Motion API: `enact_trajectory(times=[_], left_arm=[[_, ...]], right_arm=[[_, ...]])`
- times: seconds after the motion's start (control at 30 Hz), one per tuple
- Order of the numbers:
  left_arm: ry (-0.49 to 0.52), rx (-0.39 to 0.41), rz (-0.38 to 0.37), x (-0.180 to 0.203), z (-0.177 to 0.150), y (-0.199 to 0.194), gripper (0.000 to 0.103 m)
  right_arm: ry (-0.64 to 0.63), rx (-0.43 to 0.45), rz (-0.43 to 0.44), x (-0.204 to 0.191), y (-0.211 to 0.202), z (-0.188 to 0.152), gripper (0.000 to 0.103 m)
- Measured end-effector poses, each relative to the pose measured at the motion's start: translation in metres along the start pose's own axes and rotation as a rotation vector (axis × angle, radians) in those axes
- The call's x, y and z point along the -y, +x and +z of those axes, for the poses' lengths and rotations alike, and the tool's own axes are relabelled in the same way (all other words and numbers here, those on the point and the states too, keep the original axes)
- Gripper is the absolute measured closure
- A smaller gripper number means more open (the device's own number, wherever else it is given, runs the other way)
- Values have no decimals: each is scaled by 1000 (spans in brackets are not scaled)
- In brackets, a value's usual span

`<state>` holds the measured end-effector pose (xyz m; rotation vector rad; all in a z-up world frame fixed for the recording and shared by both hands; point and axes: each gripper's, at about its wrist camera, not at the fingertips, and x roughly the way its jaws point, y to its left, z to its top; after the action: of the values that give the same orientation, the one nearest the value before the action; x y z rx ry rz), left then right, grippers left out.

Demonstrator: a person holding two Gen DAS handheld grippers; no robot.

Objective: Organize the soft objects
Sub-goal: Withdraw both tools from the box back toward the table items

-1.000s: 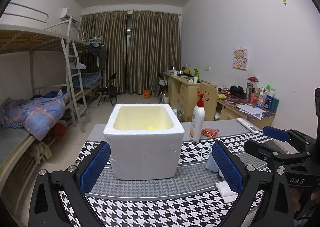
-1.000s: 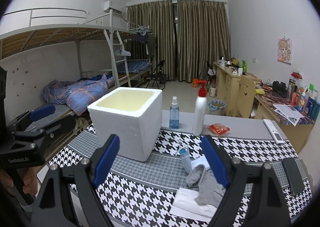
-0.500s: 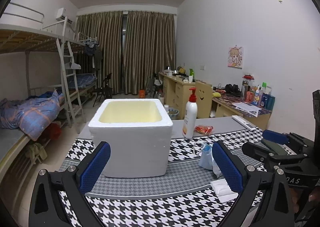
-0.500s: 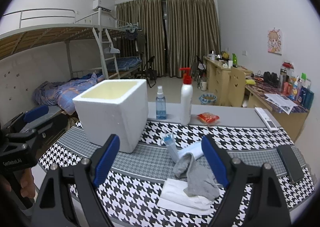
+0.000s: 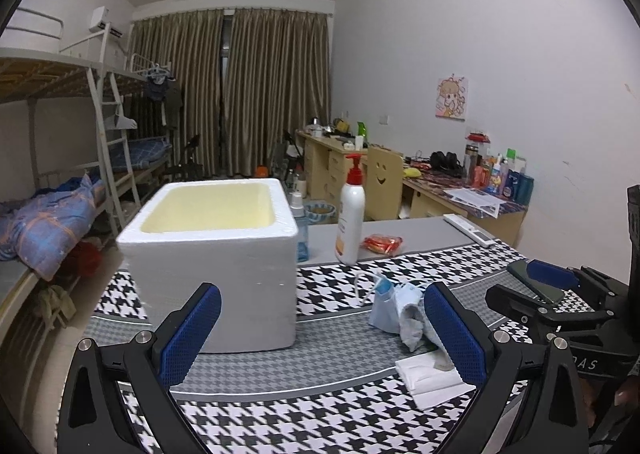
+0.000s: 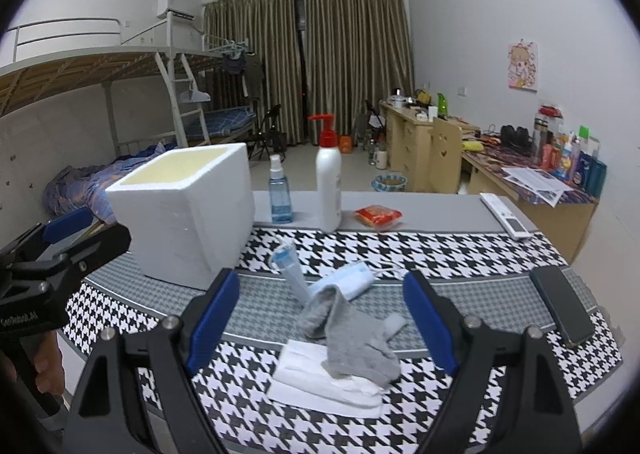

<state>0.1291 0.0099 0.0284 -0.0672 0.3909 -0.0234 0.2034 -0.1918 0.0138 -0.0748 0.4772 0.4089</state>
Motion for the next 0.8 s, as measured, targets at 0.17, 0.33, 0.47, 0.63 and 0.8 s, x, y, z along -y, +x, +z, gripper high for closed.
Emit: enact_trajectory(times=[0.17,0.33,0.47,0.63,0.8], left_arm=[[2,-28,-24,8,0,11,1],[5,-51,-36,15,0,22,1],[11,-66,-43,23,-2,32,1],[25,-89,-72,32,-3,45,1],[32,-127,-84,39,-6,63,1]], right_arm=[[12,-14,-16,9,2,-4,16],[25,-28,-14,19,6,-8,16],[34,-44,-13,26,12,-11,16],[40,-63,-19,36,17,-14,16],[36,-85,-26,44,25,-19,16]])
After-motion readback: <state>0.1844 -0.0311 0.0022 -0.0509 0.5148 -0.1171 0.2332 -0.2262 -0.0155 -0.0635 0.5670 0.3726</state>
